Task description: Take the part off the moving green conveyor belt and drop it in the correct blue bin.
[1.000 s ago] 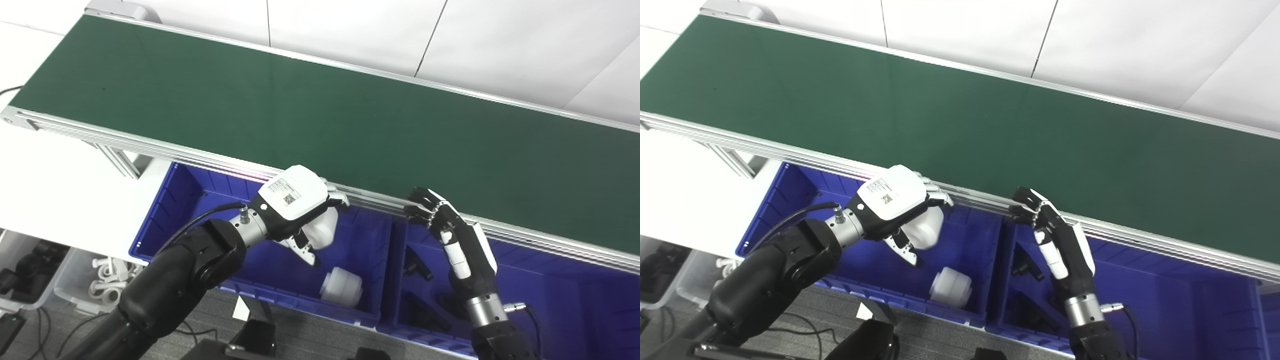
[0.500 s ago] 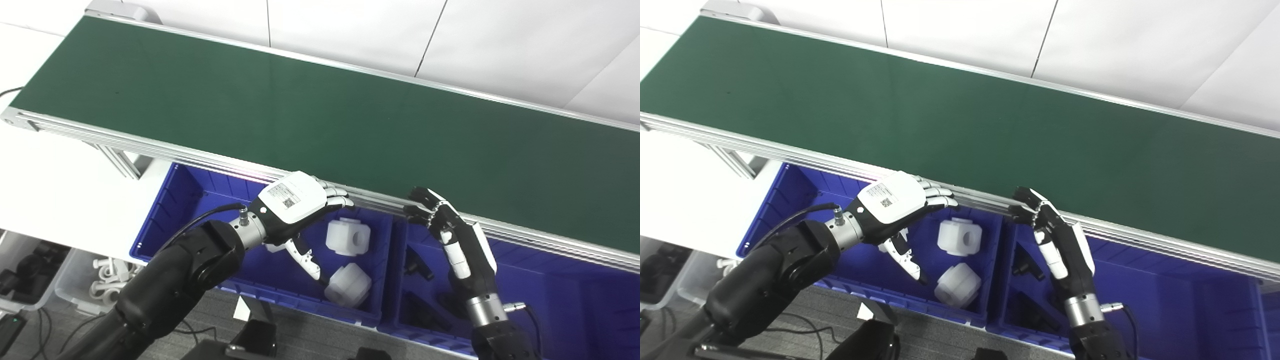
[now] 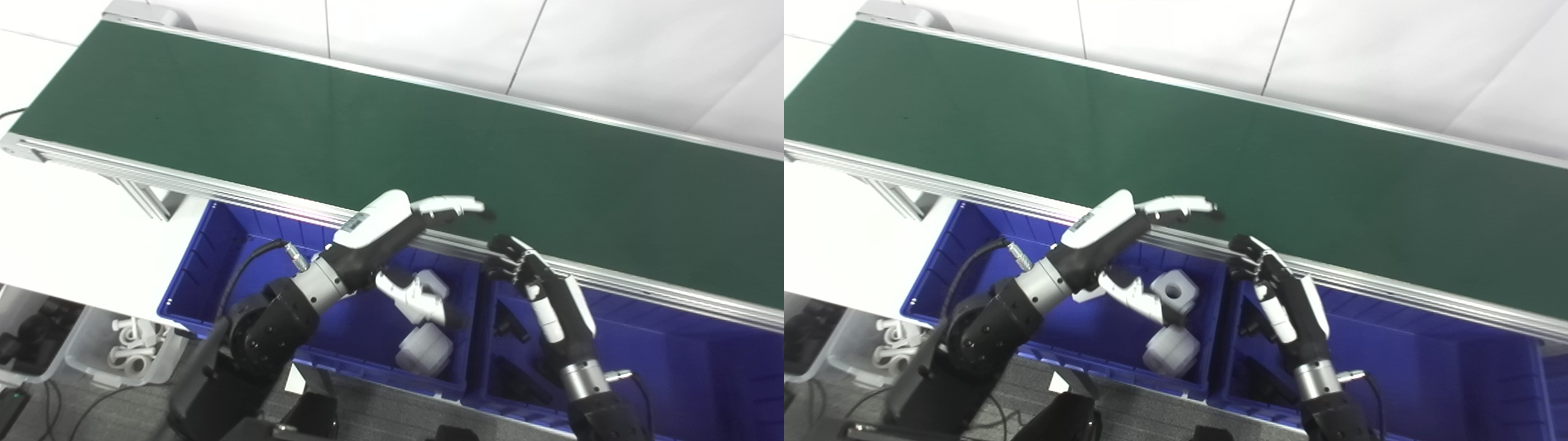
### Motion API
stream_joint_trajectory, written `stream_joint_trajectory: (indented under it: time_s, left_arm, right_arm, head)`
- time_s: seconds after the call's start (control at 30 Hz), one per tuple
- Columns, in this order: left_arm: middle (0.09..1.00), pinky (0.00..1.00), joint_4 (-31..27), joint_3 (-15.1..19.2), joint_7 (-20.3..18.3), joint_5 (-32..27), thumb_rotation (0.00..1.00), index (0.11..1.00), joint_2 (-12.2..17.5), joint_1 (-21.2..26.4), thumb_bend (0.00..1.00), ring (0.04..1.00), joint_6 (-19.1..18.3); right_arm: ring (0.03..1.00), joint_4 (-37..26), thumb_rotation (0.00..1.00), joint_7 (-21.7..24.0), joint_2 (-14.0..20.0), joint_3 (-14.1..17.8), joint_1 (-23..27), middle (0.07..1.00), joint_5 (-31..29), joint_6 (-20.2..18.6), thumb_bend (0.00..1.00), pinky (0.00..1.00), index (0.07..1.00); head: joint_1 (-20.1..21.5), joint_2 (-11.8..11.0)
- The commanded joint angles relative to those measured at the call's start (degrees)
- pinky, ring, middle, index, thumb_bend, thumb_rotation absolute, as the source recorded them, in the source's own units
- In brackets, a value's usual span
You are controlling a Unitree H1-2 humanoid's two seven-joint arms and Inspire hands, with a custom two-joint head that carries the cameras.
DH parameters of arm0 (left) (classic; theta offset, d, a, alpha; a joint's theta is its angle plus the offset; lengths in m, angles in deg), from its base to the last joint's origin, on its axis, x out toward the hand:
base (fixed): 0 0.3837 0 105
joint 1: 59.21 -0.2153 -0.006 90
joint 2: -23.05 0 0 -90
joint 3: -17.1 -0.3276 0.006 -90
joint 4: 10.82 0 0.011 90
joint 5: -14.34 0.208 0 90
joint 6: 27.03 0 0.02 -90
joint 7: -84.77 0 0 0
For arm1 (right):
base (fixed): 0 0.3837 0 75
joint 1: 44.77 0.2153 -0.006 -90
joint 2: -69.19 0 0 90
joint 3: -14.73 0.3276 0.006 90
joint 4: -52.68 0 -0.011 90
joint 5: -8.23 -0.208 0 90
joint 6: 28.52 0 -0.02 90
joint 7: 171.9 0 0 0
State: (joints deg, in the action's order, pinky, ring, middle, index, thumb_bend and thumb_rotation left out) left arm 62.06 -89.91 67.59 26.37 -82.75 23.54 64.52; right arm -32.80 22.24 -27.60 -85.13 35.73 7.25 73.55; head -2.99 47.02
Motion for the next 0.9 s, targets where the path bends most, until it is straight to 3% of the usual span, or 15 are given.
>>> stream_joint_trajectory:
  time_s: [0.0,0.17,0.33,0.57,0.87]
  left_arm:
    - [0.894,0.86,6.3,3.1,3.8,-10.0,0.75,0.872,-4.2,-0.5,0.82,0.913,3.3]
    - [0.918,0.9,20.1,3.6,3.5,-5.7,0.71,0.867,0.5,1.0,0.87,0.927,11.7]
    - [0.943,0.93,27.5,1.7,3.0,-5.7,0.69,0.881,2.3,2.4,0.9,0.955,15.0]
    - [0.964,0.94,31.5,-0.3,1.9,-6.0,0.7,0.907,3.8,2.9,0.88,0.962,18.2]
    - [0.952,0.91,32.6,-1.8,1.9,-4.8,0.71,0.909,4.6,2.8,0.88,0.95,20.1]
  right_arm:
    - [0.766,-1.5,0.94,-1.3,-1.3,-0.1,0.5,0.824,1.2,3.6,0.81,0.72,0.83]
    - [0.762,0.2,0.97,-3.3,-3.1,-0.5,-0.2,0.815,3.6,5.1,0.81,0.72,0.823]
    - [0.767,2.5,0.98,-4.4,-4.6,-0.9,0.0,0.821,4.6,6.4,0.83,0.74,0.827]
    - [0.78,4.7,0.99,-5.9,-5.5,-1.7,0.0,0.829,6.6,7.5,0.83,0.74,0.835]
    - [0.791,5.4,0.98,-5.9,-5.5,-1.9,0.0,0.843,6.5,8.3,0.82,0.74,0.838]
  head:
    - [2.0,-1.4]
    - [4.6,-3.9]
    - [8.0,-6.4]
    - [11.7,-8.9]
    - [10.1,-9.9]
